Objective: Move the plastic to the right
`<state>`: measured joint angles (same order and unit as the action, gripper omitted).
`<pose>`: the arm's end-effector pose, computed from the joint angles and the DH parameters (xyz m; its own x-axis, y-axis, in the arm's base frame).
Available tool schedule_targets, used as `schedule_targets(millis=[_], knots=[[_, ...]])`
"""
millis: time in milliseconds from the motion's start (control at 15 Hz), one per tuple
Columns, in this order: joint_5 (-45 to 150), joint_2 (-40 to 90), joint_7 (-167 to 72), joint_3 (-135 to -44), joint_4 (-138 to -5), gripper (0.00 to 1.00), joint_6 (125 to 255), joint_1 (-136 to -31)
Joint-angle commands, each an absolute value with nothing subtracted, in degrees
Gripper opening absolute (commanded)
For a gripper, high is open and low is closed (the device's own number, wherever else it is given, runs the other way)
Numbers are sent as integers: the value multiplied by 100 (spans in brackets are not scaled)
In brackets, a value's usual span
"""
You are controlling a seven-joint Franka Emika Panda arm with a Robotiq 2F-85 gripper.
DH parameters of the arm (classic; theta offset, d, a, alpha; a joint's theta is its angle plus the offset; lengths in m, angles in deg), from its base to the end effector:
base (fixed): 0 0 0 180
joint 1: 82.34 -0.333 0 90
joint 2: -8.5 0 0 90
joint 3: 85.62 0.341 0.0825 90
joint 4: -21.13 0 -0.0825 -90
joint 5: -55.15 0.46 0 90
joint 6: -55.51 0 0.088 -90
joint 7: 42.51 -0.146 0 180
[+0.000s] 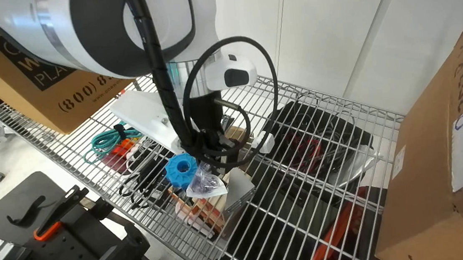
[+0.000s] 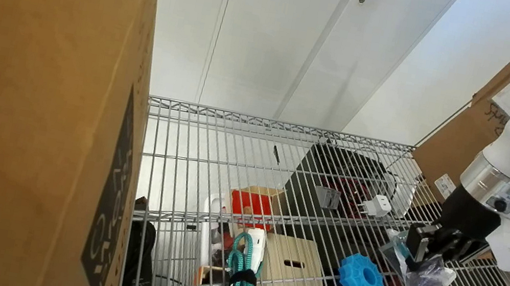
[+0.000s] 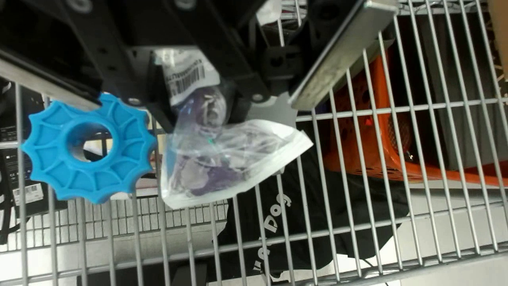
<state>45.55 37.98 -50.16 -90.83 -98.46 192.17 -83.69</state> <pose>0.6004 -0.0509 0.0774 0.9761 -0.0746 -0.2043 -0.0422 -0.9864 0.1586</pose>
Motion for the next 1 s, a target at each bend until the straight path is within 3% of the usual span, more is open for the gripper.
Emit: schedule_targets(millis=[0,133,200,333,600,933], knots=[[4666,3836,-4743,-9017,-9823,12,19419,-8206],[4668,3857,-4705,-9015,-9805,12,19458,-8186],[4684,3861,-4685,-9007,-9788,62,19469,-8174],[4700,3875,-4661,-9000,-9764,69,19482,-8163],[4716,3869,-4677,-8991,-9713,98,19478,-8179],[4786,3753,-4643,-8890,-9707,100,19435,-8192]])
